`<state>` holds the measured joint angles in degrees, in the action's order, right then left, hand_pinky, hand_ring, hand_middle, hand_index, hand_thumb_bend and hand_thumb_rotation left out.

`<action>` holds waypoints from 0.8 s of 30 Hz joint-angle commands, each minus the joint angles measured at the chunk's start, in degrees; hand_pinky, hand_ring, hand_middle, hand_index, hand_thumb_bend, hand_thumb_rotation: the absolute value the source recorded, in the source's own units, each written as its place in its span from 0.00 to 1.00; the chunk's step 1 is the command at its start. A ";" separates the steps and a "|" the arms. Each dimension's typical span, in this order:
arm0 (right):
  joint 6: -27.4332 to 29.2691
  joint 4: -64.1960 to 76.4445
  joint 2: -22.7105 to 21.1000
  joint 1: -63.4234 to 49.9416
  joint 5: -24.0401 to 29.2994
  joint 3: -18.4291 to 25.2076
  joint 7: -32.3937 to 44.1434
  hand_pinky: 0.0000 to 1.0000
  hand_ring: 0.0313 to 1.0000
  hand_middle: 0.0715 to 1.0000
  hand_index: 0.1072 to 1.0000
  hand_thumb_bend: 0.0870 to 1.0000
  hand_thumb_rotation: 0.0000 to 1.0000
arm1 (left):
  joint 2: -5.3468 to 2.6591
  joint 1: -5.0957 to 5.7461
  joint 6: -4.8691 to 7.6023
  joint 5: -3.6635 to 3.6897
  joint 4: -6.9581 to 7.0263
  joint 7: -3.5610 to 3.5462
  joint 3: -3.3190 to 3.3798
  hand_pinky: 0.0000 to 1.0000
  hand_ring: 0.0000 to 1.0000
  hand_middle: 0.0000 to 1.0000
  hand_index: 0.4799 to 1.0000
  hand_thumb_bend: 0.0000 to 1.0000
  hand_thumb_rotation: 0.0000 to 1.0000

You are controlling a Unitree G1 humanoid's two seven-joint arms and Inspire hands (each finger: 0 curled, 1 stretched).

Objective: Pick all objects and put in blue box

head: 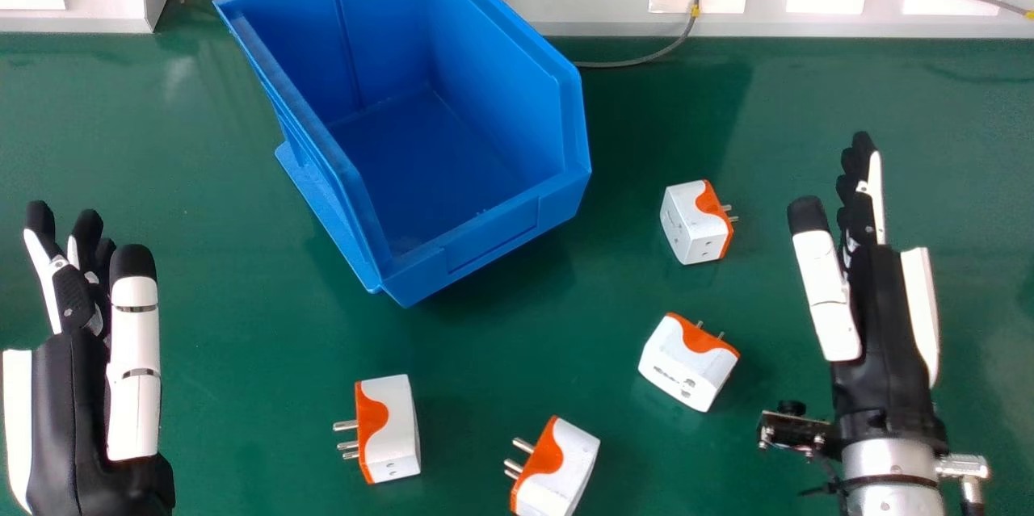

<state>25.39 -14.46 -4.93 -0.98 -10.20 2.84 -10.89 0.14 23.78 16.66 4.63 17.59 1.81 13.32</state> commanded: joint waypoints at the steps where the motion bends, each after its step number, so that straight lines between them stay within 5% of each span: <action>1: 1.21 1.03 -1.19 -0.09 -0.70 0.77 -0.36 1.00 1.00 1.00 1.00 0.41 1.00 | 0.76 0.04 0.76 0.05 1.51 -0.29 0.64 1.00 1.00 1.00 1.00 0.47 0.84; 3: 1.67 0.73 -1.69 -0.24 -0.98 0.89 -0.35 1.00 1.00 1.00 1.00 0.42 1.00 | 0.92 0.19 0.52 -0.93 1.78 -0.07 0.81 1.00 1.00 1.00 1.00 0.47 0.84; 5: 1.94 0.66 -2.00 -0.46 -0.88 1.00 -0.07 1.00 1.00 1.00 1.00 0.42 1.00 | 0.96 0.12 0.53 -0.95 1.84 -0.20 0.87 1.00 1.00 1.00 1.00 0.48 0.84; 9: 2.38 0.28 -2.17 -0.66 -1.06 1.13 -0.32 1.00 1.00 1.00 1.00 0.42 1.00 | 1.10 -0.04 0.64 -0.37 1.58 -0.67 0.97 1.00 1.00 1.00 1.00 0.47 0.84; 13: 2.45 0.51 -2.11 -0.85 -0.70 1.07 -0.03 1.00 1.00 1.00 0.99 0.39 1.00 | 1.33 -0.23 0.50 1.68 1.39 -2.00 1.02 1.00 1.00 1.00 1.00 0.46 0.84; 17: 2.07 1.55 -2.08 -1.66 -0.52 0.90 0.47 1.00 1.00 1.00 0.99 0.38 1.00 | 2.01 -0.20 0.88 1.04 1.09 -2.48 1.44 1.00 1.00 1.00 1.00 0.44 0.83; 21: 2.08 2.95 -2.54 -3.21 -0.77 0.68 1.53 1.00 1.00 1.00 1.00 0.39 1.00 | 2.01 -0.26 0.82 1.29 0.92 -2.86 1.72 1.00 1.00 1.00 1.00 0.44 0.82; 24: 3.41 4.04 -3.87 -5.15 -2.93 0.32 1.78 0.99 1.00 1.00 1.00 0.38 1.00 | 1.42 0.28 -0.46 -0.71 2.03 -1.70 1.39 1.00 1.00 0.99 1.00 0.46 0.81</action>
<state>26.66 -12.60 -7.53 -5.21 -12.08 3.34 -9.17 1.54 23.72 16.40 4.89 17.94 -0.55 14.66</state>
